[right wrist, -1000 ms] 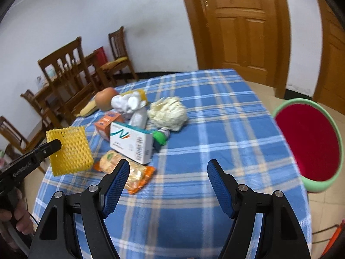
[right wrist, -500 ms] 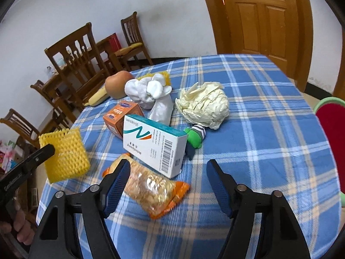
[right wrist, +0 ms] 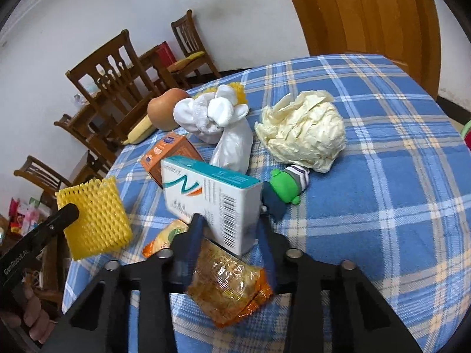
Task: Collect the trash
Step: 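Grasp the white medicine box with the right gripper, then carry the foam net and medicine box in both grippers over the bucket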
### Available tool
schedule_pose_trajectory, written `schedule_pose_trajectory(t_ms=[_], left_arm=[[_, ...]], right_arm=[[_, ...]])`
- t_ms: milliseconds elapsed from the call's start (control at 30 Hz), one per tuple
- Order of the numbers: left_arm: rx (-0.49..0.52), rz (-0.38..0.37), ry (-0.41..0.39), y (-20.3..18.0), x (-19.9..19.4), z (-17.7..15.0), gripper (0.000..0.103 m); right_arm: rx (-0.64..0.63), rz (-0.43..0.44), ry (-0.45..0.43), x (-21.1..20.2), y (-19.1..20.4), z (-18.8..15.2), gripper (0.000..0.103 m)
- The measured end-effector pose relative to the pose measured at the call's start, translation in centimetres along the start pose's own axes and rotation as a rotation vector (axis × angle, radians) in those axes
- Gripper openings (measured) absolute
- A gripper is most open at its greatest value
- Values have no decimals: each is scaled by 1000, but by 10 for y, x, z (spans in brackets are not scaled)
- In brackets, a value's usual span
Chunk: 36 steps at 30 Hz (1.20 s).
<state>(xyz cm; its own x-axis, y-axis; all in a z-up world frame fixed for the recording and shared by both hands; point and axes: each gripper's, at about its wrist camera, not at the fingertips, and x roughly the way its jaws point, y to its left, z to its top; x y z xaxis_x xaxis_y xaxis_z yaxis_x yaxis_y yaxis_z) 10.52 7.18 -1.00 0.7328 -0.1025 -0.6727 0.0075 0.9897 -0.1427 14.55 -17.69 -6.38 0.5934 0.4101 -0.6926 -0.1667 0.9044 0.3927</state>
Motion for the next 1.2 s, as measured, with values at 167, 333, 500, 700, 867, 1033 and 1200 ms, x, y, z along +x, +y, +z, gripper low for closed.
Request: schedule_pose_trajectory(t_ms=[167, 333, 500, 700, 867, 1033, 1200], left_arm=[[-4, -2, -13, -2, -4, 0, 13], [8, -22, -32, -10, -12, 4, 13], [42, -59, -55, -28, -21, 9, 13], [92, -108, -81, -55, -30, 16, 13], [136, -163, -100, -80, -35, 23, 13], [186, -207, -109, -107, -38, 26, 13], [227, -244, -126, -131, -42, 29, 13]], right_arm=[[-63, 9, -51, -13, 11, -3, 25], [-93, 3, -124, -37, 18, -8, 24], [-85, 5, -191, -66, 18, -13, 24], [-49, -22, -253, -98, 12, -18, 24], [-11, -57, -289, -123, 1, -21, 24], [32, -101, -320, -145, -15, -25, 24], [79, -149, -356, -165, -31, -28, 24]])
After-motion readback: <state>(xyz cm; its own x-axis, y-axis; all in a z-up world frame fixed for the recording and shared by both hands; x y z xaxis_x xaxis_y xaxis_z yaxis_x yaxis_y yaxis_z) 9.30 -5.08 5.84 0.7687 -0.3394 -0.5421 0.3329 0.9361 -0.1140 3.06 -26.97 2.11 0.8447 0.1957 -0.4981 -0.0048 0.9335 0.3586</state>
